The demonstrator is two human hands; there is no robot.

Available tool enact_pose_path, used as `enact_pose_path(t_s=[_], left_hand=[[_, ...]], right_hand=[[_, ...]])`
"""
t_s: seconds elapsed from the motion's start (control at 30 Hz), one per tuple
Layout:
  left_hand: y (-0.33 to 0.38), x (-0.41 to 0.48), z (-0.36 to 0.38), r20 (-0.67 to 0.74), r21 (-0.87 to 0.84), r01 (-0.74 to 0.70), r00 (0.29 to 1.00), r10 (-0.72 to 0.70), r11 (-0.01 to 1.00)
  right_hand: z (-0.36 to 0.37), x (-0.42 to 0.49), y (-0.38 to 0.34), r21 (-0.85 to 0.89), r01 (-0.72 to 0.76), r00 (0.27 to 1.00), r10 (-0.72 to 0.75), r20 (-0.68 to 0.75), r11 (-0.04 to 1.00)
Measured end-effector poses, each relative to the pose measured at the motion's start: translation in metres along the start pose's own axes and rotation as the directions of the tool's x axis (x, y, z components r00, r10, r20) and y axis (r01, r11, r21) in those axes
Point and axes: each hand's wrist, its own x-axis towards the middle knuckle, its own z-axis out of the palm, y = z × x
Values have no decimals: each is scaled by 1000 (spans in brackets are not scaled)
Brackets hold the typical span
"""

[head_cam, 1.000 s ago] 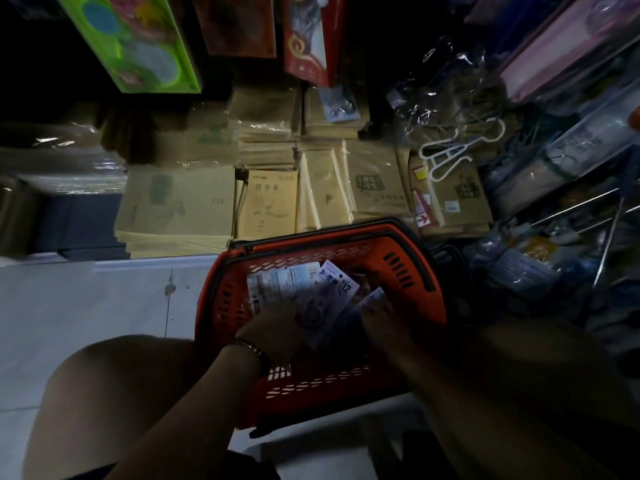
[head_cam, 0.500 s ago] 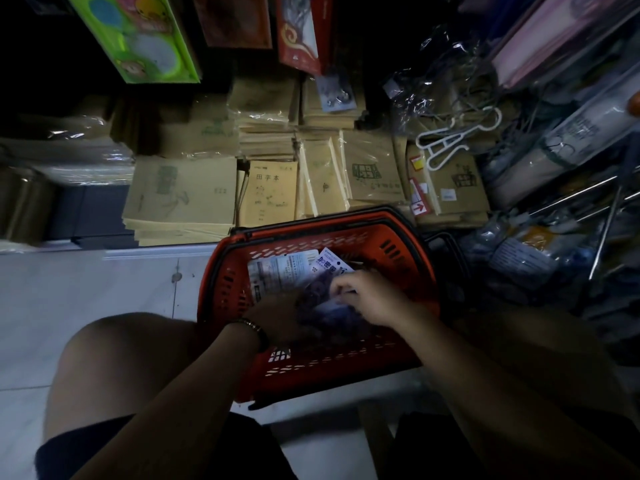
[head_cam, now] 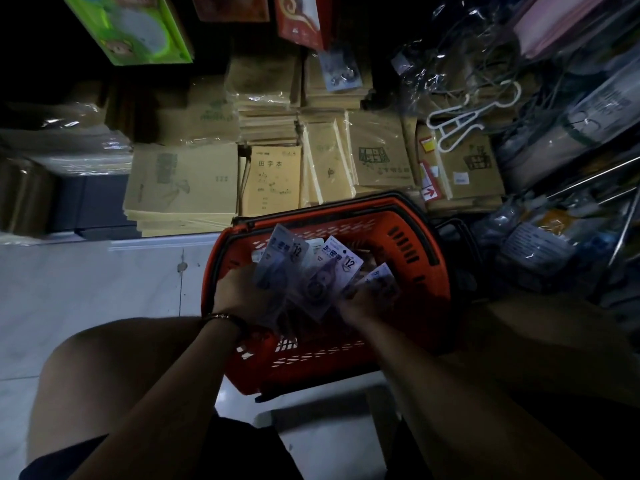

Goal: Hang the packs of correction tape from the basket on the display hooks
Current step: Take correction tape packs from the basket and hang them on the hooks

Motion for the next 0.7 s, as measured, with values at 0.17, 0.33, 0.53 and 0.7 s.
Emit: enact_pose_path(t_s=[0.17,0.33,0.53,0.7], left_hand=[[-14,14,1,-57,-72,8,998,-12,997],[-14,27,2,-118,-110,13,993,-26,994],[-18,35,3,-90,-153,36,995,-50,988],[-18,31,0,-141,-171,-40,990,16,984]], right_hand=[[36,20,-8,271,-170,983,182,-21,948],[78,84,21,270,-289,941,324,-96,918],[68,45,-19,335,-296,935,343,-90,895],[52,12,-17,483,-66,973,165,-165,873]])
